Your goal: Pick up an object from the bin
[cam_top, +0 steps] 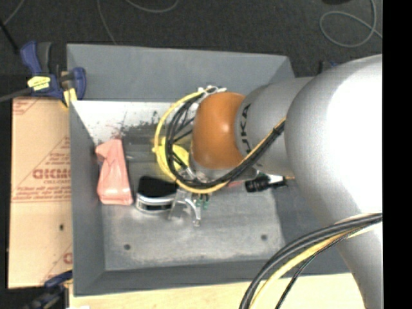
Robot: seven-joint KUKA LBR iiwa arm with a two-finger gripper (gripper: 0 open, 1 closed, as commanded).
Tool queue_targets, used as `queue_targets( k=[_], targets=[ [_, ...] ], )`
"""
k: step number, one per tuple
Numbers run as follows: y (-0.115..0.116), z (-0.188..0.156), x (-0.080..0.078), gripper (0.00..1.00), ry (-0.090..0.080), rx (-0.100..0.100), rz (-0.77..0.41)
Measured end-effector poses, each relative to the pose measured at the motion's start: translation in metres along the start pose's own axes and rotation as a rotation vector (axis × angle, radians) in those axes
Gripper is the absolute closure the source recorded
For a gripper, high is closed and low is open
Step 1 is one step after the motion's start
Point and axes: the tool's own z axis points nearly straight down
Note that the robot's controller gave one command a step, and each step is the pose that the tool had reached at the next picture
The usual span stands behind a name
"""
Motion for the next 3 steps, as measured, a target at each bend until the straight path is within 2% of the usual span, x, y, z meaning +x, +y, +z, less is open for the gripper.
queue_targets(
  k=[1, 2, 3],
  targets=[
    [0.003, -0.024, -0.004, 1.0, -0.001, 0.001, 0.079],
    [-0.005, -0.036, 0.003, 1.0, 0.003, 0.003, -0.169],
    [0.008, -0.075, -0.005, 1.0, 0.007, 0.005, -0.151]
  ],
)
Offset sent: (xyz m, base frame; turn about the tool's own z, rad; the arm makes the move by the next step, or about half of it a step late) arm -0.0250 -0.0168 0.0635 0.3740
